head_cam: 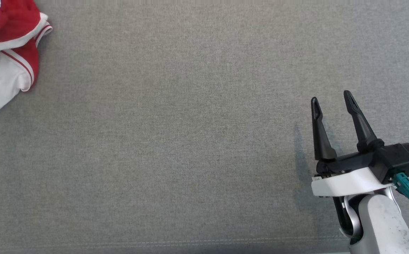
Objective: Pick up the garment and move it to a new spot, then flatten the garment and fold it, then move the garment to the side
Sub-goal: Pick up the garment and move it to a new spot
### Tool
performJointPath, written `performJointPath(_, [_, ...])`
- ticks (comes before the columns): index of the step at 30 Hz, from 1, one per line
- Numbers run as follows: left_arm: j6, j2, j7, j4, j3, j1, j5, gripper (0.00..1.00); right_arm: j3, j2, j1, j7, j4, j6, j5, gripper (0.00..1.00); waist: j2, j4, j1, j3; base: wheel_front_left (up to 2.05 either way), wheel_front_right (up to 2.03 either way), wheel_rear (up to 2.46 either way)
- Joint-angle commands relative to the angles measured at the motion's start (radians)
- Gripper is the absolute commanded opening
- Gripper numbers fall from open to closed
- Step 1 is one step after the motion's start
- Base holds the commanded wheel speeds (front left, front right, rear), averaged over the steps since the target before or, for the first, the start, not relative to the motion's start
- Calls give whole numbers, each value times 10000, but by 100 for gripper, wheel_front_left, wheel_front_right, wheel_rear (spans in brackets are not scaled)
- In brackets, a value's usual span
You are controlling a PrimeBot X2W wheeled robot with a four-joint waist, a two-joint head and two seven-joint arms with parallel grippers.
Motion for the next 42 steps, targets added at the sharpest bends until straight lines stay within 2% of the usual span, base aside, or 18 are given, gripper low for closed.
performJointPath(1, [43,141,-40,-165,-101,-231,209,0,33,-20,156,-29,87,-10,149,100,-1,-128,0,-843,0,0,0])
performJointPath(10, [-90,-49,120,-1412,-825,-764,454,0,33,-20,516,-29,316,-10,644,100,-1,-636,0,-2241,0,0,0])
performJointPath(15, [-150,-401,310,-2620,-1518,-922,455,0,-135,-22,856,-29,384,-10,816,100,-1,-1054,0,-2806,0,0,0])
performJointPath(22, [-156,-757,638,-4467,-2574,-621,87,0,-228,-19,1101,-29,385,-10,930,100,-1,-1798,0,-2958,0,0,0])
performJointPath(27, [-159,-943,561,-5194,-3283,-504,-65,0,-127,-19,900,-29,325,-10,1063,100,-1,-2417,0,-2642,0,0,0])
performJointPath(32, [-161,-1111,225,-5258,-4036,-733,-119,0,-51,-16,703,-29,256,-8,1215,100,-1,-2982,0,-2105,0,0,0])
performJointPath(35, [-162,-1204,-438,-4876,-4792,-869,163,0,33,-14,579,-29,227,-10,1381,100,-1,-3305,0,-1663,0,0,0])
performJointPath(39, [-160,-1509,-1155,-3773,-5120,-777,266,0,178,-16,421,-29,236,-10,1561,100,-1,-3521,0,-1250,0,0,0])
performJointPath(42, [36,-1931,-1517,-2769,-5108,-567,220,0,317,-16,322,-29,228,-10,1650,100,-1,-3630,0,-973,0,0,0])
